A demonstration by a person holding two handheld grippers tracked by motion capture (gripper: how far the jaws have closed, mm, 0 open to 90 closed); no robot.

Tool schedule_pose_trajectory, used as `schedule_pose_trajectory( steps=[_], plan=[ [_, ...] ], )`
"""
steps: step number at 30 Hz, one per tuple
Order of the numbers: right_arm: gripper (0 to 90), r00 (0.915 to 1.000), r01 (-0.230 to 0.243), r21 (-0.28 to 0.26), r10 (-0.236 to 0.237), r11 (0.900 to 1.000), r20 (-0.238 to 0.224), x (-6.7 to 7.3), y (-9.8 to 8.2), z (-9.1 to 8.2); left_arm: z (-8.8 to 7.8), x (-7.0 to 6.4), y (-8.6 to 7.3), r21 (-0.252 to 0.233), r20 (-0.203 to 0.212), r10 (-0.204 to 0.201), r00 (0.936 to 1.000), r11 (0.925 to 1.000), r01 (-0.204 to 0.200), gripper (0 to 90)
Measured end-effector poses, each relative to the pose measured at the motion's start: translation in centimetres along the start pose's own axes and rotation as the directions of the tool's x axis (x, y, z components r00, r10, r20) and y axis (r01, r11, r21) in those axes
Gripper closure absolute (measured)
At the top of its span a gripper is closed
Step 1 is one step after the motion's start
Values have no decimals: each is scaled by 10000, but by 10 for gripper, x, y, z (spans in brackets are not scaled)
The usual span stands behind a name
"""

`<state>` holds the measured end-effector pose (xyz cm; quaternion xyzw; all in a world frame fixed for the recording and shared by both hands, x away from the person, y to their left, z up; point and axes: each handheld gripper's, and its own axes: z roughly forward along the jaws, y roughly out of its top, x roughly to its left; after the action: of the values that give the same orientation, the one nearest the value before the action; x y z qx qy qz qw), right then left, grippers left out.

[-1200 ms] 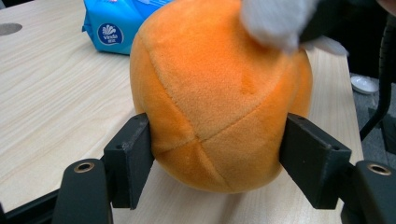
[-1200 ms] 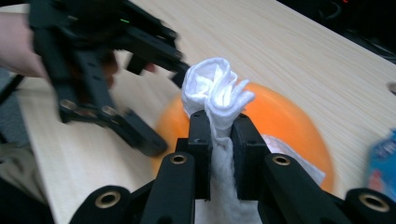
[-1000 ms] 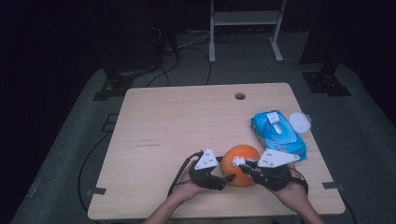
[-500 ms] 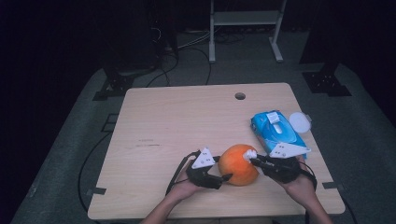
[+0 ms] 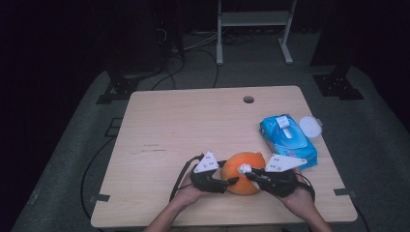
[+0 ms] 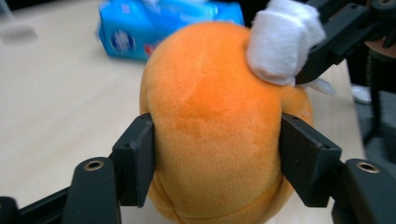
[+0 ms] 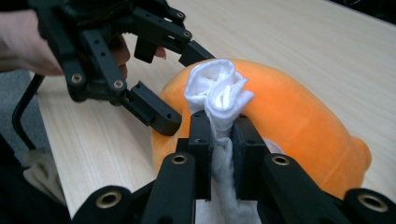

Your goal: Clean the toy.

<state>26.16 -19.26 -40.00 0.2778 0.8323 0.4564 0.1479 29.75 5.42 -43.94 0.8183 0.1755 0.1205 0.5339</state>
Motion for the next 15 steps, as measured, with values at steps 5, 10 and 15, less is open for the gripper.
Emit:
schedule_pose_trajectory(
  steps=[5, 10, 15],
  plan=[
    [795, 10000, -22, -183, 21, 9998, -35, -4, 3, -6, -2, -6, 0, 75, -295, 1626, 9862, 9867, -1625, 354],
    [795, 9991, -295, -198, 301, 9994, 307, -15, -1, -7, -4, 0, -4, -65, 130, 1459, 9892, 9893, -1458, 289],
    [794, 10000, 37, 292, -35, 9996, -60, -7, -4, -1, -6, 15, -4, -344, 546, -468, 9974, 9982, 487, 96]
  ],
)
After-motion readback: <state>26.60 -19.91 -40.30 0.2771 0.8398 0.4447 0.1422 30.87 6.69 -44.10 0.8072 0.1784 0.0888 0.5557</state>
